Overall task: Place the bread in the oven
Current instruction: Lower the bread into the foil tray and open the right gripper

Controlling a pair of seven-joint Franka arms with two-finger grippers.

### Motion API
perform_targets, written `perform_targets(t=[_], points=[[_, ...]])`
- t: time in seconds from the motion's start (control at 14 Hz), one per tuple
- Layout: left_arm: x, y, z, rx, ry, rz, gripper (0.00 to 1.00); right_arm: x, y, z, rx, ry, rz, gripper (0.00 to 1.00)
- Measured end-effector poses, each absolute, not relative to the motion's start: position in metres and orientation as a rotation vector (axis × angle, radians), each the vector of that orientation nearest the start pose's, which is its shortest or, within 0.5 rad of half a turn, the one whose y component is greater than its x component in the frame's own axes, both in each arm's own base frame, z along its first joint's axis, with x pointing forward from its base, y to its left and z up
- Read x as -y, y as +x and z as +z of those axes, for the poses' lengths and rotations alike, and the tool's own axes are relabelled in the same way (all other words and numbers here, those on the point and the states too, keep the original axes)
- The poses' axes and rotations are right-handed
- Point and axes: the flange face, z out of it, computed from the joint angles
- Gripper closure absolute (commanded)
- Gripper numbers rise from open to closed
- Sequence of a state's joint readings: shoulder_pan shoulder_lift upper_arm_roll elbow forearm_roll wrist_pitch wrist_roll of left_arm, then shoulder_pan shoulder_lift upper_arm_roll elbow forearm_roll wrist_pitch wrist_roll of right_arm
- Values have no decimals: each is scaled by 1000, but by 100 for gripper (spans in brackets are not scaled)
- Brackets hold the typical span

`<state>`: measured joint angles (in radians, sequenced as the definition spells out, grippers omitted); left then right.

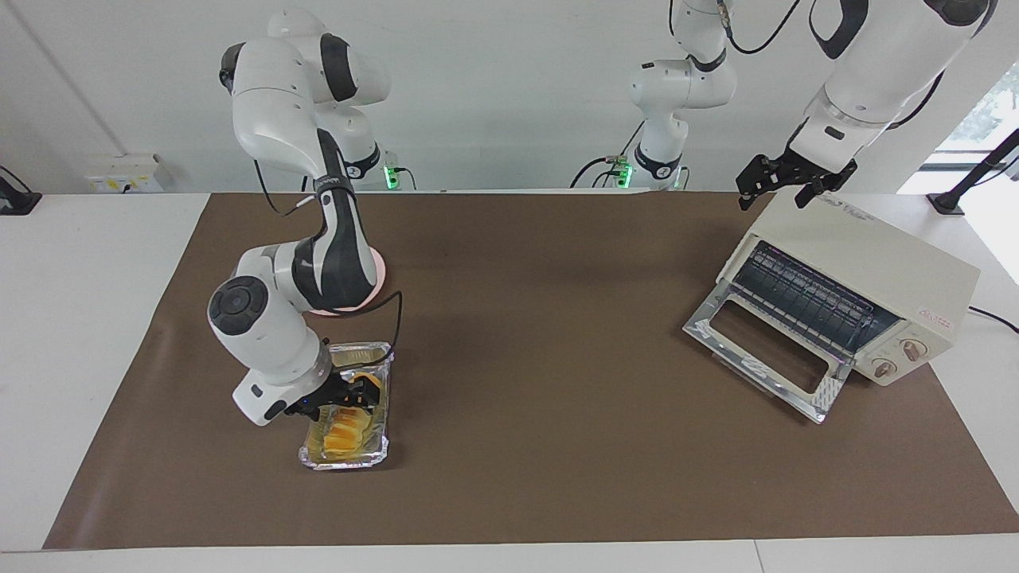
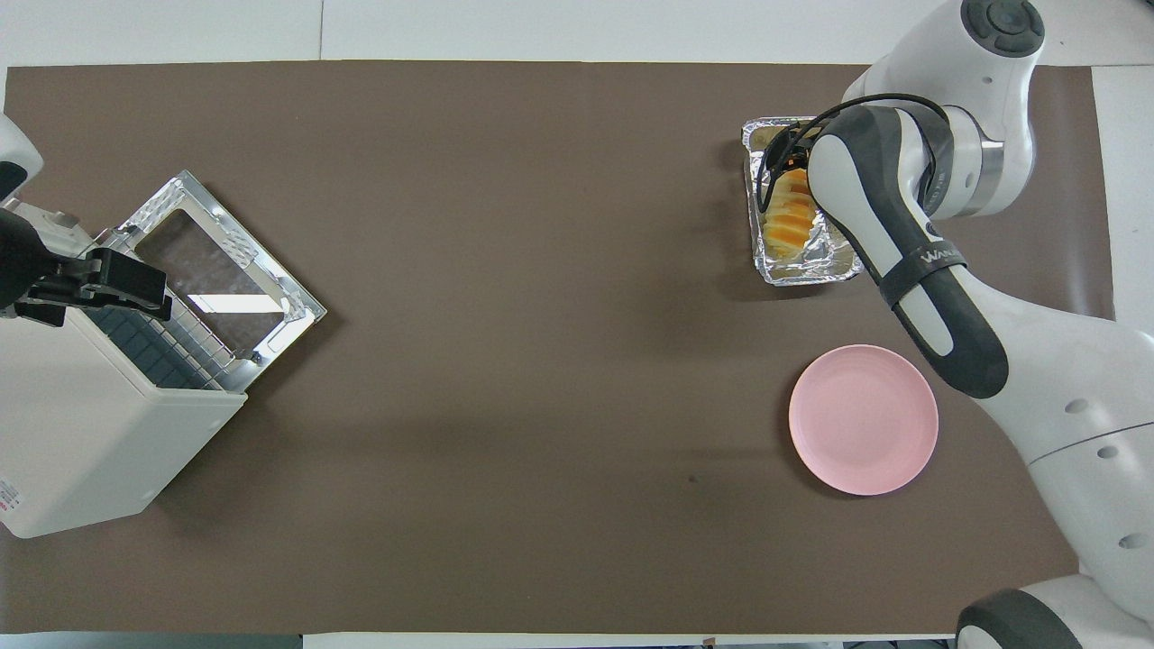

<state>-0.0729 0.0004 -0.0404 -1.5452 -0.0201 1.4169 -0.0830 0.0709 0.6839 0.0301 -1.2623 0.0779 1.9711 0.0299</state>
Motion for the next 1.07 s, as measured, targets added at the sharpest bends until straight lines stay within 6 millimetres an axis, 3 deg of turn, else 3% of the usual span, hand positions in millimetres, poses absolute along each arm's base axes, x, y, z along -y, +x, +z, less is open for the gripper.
perform_targets(t=[0.29,0.43,0.64,0.86,0.93,1.0,1.07], points=[[63,534,624,-50,-3142,205,0,-51,740,366,79,-3059,-55,0],[63,534,624,-50,-3142,205,0,-30,744,363,133,-3084,-104,0],[63,534,624,-50,-3142,205,0,-6,741,338,168,-3090,-118,0],[63,534,624,-50,-3142,205,0,-8,735,314,174,-3093,-137,5],[63,534,624,-50,-3142,205,0,-9,734,308,175,-3094,-143,12],[63,534,624,-50,-3142,205,0,-9,733,305,176,-3094,-146,30],[63,534,624,-50,-3142,205,0,-10,732,304,177,-3094,-149,65]])
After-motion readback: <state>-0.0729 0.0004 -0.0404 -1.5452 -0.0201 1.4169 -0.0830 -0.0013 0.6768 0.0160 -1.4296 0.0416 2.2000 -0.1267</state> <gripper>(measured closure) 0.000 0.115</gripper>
